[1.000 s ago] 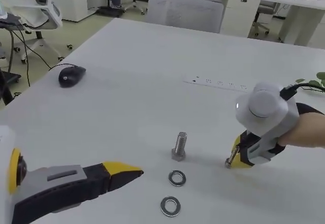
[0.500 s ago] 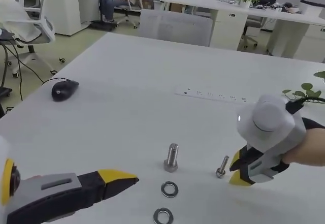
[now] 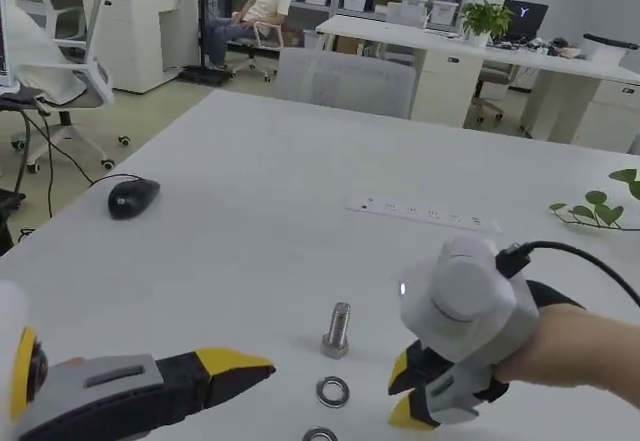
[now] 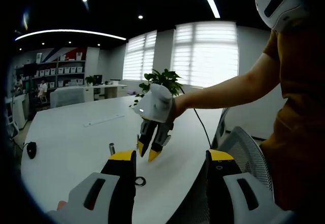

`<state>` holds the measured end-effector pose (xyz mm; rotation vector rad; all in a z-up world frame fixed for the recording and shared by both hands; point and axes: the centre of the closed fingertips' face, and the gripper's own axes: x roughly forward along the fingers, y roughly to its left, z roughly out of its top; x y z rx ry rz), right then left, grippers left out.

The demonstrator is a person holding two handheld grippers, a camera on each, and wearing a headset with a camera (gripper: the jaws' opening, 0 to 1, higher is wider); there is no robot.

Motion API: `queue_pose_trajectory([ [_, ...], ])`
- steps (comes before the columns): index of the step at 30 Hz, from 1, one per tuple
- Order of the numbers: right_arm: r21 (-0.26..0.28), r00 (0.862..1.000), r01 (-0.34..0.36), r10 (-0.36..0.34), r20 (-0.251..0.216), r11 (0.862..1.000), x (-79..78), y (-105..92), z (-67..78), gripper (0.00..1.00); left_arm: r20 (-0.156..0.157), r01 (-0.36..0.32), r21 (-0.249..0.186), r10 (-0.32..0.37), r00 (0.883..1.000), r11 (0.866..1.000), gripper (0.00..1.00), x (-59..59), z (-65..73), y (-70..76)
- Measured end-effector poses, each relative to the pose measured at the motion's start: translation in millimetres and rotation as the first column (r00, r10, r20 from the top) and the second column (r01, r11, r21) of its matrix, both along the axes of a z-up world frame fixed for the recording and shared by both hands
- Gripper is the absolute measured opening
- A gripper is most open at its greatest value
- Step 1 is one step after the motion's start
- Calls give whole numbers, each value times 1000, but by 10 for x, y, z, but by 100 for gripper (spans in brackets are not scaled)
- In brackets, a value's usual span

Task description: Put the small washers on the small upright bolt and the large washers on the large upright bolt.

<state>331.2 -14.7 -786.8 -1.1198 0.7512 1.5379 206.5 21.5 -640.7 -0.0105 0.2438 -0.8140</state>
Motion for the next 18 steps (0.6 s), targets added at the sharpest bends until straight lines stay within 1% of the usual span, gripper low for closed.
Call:
queue_pose_trajectory([
  [3,-7,999,-38,38,-10,999,-117,106,-56,18,3,-14,-2,14,1000,1000,54,-20,8,38],
  [6,-4,998,-57,57,-21,998,-182,206,-99,18,6,-27,3,27,1000,1000,54,-28,1,72],
  [8,-11,997,-73,73,-28,997,-226,265,-151,19,6,-35,-1,35,999,999,54,-35,1,89],
  [12,-20,995,-93,92,-37,995,-290,353,-225,22,5,-41,-7,41,999,999,54,-40,-6,101],
  [14,-30,993,-113,112,-36,993,-314,380,-265,24,3,-44,1,44,999,999,54,-35,-24,114],
  [17,-32,993,-109,107,-43,994,-310,411,-308,28,2,-46,8,46,999,999,54,-16,-34,126],
  [18,-38,994,-100,98,-54,994,-303,406,-325,29,2,-49,13,49,999,999,54,-7,-40,136],
])
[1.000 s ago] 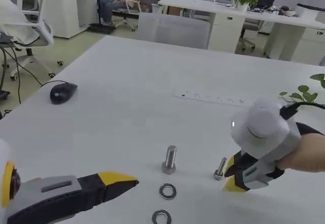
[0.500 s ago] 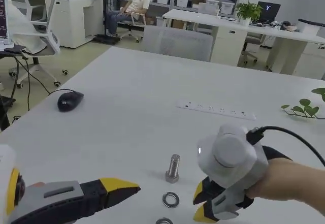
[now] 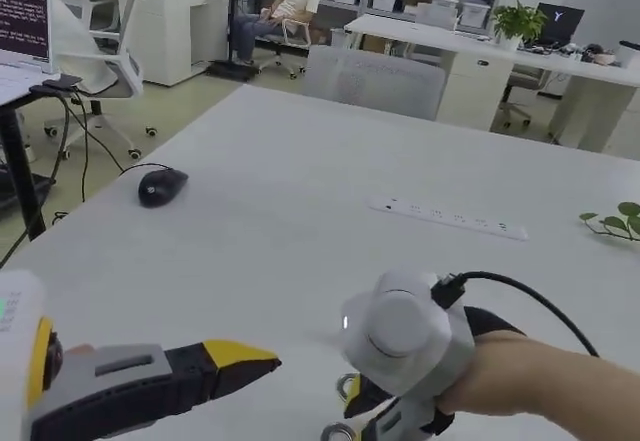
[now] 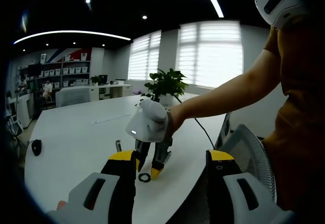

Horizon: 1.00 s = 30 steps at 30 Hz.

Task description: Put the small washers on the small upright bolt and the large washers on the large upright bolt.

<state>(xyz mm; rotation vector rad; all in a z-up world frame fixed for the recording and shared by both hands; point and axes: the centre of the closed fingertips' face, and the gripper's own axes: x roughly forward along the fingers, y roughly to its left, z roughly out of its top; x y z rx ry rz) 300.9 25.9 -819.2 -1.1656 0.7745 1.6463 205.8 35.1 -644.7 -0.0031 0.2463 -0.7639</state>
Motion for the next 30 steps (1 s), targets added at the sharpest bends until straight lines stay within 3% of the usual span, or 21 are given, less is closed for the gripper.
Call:
queue_pose_trajectory([
  [5,-13,1000,-2,1,-12,1000,-27,-15,-77,31,5,-1,1,1,1000,1000,54,21,11,15],
  [8,4,1000,7,-7,-20,1000,-41,28,-59,31,-1,-1,5,1,1000,1000,54,40,-5,24],
  [30,-4,999,36,-36,-16,999,-37,2,-56,30,-3,-1,-1,1,1000,1000,55,48,-1,13],
])
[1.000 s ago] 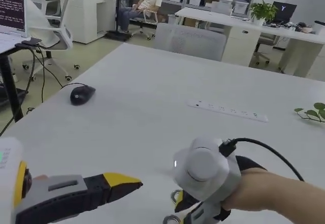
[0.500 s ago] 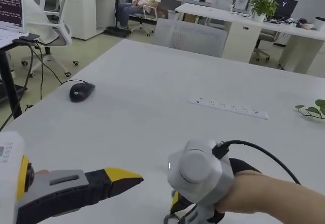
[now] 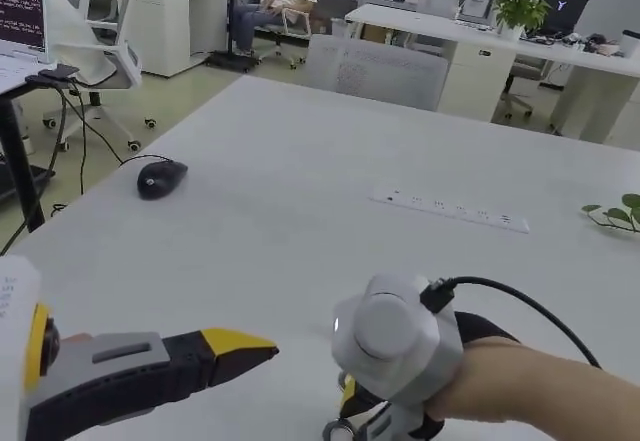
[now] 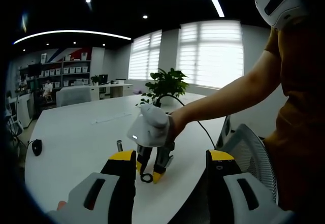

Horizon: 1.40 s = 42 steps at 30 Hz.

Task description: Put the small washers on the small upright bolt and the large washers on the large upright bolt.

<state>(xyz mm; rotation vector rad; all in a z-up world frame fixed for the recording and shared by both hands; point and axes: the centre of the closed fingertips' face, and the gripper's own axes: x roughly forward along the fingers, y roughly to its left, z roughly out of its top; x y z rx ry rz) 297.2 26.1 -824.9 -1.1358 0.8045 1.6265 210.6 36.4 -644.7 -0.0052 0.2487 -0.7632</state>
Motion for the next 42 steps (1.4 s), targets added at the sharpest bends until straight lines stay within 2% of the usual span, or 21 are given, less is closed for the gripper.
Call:
queue_pose_trajectory([
  [2,3,1000,-14,14,11,1000,14,9,5,25,1,3,2,-3,1000,1000,55,0,2,-14],
  [15,0,1000,-5,5,7,1000,24,-9,25,22,1,8,6,-8,1000,1000,55,-17,8,-28],
  [22,14,1000,-9,9,24,1000,102,-23,193,22,-1,8,7,-8,1000,1000,55,-16,-1,-31],
  [28,43,998,13,-16,65,999,349,-56,445,22,-3,20,6,-20,1000,1000,55,-15,-7,-67],
  [34,61,991,44,-51,126,997,710,-62,704,22,-3,28,7,-28,1000,1000,55,0,-1,-82],
  [37,70,987,51,-62,149,996,855,-11,796,22,-6,31,8,-31,1000,999,55,8,-8,-82],
  [42,68,983,62,-73,167,996,1044,92,849,22,-16,36,9,-36,999,999,55,26,-27,-82],
])
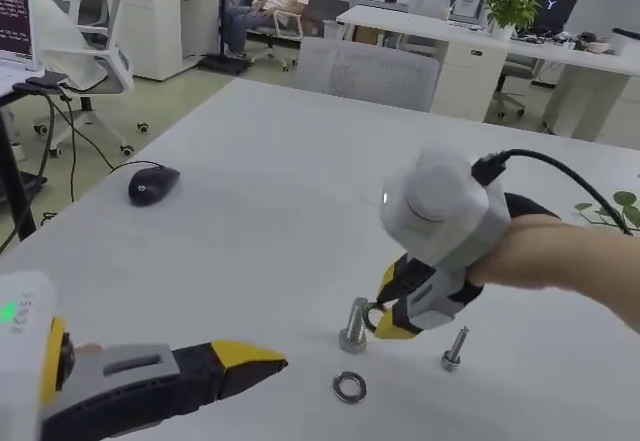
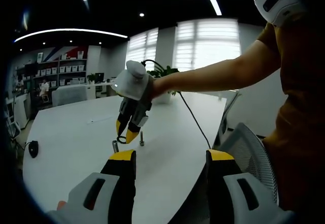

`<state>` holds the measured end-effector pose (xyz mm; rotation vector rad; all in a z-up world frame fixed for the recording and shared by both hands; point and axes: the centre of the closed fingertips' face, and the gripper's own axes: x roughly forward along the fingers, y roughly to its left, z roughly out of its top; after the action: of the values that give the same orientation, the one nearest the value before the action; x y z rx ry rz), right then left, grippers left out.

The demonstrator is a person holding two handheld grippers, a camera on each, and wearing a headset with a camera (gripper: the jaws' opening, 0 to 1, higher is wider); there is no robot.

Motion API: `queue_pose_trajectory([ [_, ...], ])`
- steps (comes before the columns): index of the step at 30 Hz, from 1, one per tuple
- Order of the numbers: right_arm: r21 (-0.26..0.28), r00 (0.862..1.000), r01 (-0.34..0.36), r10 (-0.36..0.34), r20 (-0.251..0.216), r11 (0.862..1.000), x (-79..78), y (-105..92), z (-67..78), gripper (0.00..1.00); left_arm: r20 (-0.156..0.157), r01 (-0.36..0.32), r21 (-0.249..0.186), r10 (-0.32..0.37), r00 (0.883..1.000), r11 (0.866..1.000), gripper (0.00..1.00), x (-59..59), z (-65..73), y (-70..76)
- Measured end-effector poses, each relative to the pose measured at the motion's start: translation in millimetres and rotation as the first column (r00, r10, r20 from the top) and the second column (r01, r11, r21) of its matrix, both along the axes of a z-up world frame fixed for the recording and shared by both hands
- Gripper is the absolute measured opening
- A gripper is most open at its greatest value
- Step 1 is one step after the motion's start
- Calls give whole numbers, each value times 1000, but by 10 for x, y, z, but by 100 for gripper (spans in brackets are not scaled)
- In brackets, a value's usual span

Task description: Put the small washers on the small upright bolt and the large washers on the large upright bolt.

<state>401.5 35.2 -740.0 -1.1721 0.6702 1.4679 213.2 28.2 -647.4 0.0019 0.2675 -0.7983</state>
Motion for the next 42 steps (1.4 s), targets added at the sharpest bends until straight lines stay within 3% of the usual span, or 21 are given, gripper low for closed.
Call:
queue_pose_trajectory([
  [5,-13,1000,-14,14,18,1000,92,101,-37,22,-3,-5,-1,5,1000,1000,55,37,5,30],
  [9,-31,1000,-18,19,7,999,138,161,-112,22,0,-14,-4,14,1000,1000,55,62,21,66],
  [24,-105,999,-42,42,-8,994,189,146,-442,22,-13,-31,-13,31,999,999,55,104,-26,99],
  [31,-109,999,-44,42,-19,993,183,141,-641,23,-18,-38,-11,38,999,999,55,131,-43,125],
  [42,-93,999,-43,41,-25,995,164,86,-719,24,-19,-41,-13,41,999,999,55,147,-52,136],
])
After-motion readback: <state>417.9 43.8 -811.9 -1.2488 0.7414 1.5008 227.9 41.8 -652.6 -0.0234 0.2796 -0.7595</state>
